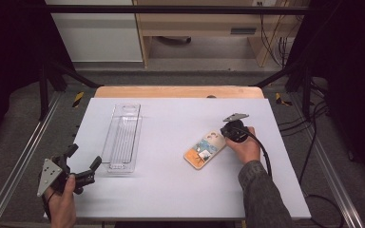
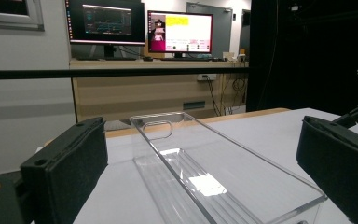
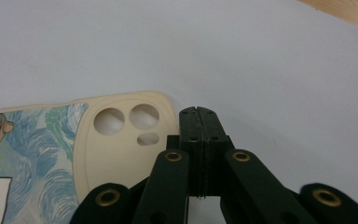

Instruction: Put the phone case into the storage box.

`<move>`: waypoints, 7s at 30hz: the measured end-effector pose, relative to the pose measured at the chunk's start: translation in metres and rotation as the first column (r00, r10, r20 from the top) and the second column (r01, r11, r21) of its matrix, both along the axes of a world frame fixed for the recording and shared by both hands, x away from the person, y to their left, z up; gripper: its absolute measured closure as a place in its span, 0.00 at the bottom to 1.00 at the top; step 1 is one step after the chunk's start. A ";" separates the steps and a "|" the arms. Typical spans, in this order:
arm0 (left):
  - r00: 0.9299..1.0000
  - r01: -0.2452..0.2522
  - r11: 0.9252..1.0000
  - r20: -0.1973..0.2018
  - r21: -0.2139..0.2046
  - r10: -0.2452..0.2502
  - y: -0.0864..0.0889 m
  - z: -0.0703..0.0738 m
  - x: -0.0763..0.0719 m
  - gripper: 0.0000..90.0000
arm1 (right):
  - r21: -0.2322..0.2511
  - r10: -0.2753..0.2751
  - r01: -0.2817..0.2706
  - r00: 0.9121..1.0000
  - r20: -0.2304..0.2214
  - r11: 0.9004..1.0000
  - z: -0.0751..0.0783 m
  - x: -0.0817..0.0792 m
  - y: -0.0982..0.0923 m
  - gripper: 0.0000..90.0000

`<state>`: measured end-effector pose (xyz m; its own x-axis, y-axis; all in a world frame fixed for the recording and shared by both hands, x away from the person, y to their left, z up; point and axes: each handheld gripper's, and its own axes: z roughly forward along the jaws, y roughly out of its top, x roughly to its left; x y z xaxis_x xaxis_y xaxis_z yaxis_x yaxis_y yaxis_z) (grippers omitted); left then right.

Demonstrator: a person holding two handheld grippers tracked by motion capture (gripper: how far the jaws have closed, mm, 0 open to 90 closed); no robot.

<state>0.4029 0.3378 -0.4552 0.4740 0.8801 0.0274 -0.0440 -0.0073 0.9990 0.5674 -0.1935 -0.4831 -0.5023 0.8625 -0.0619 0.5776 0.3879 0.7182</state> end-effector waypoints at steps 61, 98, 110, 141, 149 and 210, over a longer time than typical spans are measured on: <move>1.000 0.004 1.000 -0.026 0.002 -0.004 -0.001 -0.002 0.002 0.02 | 0.044 0.327 -0.324 0.940 -0.096 0.945 -0.008 -0.042 0.077 1.00; 0.995 0.010 1.000 -0.098 0.008 -0.010 0.001 0.001 0.003 0.02 | 0.317 0.052 -0.141 0.960 0.274 0.938 0.035 -0.092 0.030 0.93; 0.993 0.016 1.000 -0.119 0.006 -0.016 0.002 0.012 -0.001 0.01 | 0.393 -0.090 -0.049 0.940 0.329 0.918 0.037 -0.127 -0.002 0.11; 0.977 0.106 0.982 -0.202 0.159 -0.073 -0.052 0.055 -0.012 0.02 | 0.355 -0.172 0.027 0.907 0.385 0.934 0.008 -0.157 -0.046 0.06; 0.970 0.161 0.957 -0.219 0.241 -0.108 -0.080 0.057 -0.011 0.02 | 0.332 -0.156 0.021 0.910 0.385 0.943 0.005 -0.155 -0.041 0.06; 0.709 0.512 0.766 -0.694 0.388 -0.123 -0.229 -0.032 0.027 0.04 | 0.354 -0.088 -0.050 0.927 0.364 0.934 0.003 -0.155 -0.026 0.05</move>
<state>0.4300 0.1086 -0.4870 0.8001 0.5991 0.0290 0.4489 -0.6301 0.6336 0.4124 -0.2198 -0.4801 -0.4860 0.8712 0.0691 0.2491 0.0623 0.9665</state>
